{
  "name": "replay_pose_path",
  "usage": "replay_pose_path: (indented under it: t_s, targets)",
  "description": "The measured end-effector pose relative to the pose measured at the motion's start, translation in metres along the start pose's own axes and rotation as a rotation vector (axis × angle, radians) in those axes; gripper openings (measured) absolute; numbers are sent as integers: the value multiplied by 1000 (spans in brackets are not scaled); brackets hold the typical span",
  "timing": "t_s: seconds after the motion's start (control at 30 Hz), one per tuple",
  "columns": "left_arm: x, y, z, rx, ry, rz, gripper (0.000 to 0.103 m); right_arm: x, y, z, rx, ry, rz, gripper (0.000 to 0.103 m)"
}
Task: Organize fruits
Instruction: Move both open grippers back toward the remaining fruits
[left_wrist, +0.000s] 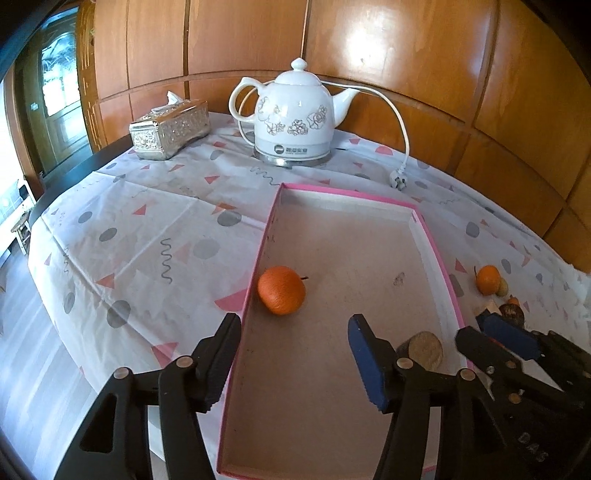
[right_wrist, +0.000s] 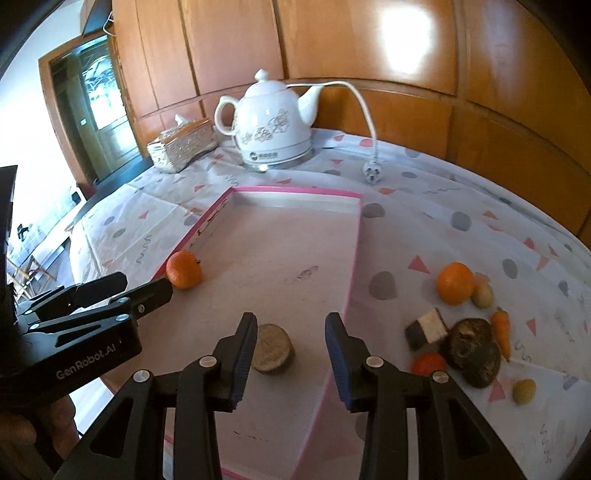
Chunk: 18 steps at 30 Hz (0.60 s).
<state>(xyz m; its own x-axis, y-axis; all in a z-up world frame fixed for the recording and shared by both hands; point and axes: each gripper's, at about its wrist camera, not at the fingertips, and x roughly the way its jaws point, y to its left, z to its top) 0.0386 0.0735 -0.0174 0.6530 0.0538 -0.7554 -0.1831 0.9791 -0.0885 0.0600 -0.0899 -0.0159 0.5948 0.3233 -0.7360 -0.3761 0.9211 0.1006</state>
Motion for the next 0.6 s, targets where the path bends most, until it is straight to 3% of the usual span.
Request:
replay_pose_path:
  t_s: [0.6]
  targets:
    - [-6,-48,-21,139,19,-113,63,-35,-65,-40,183,-18,-101,39]
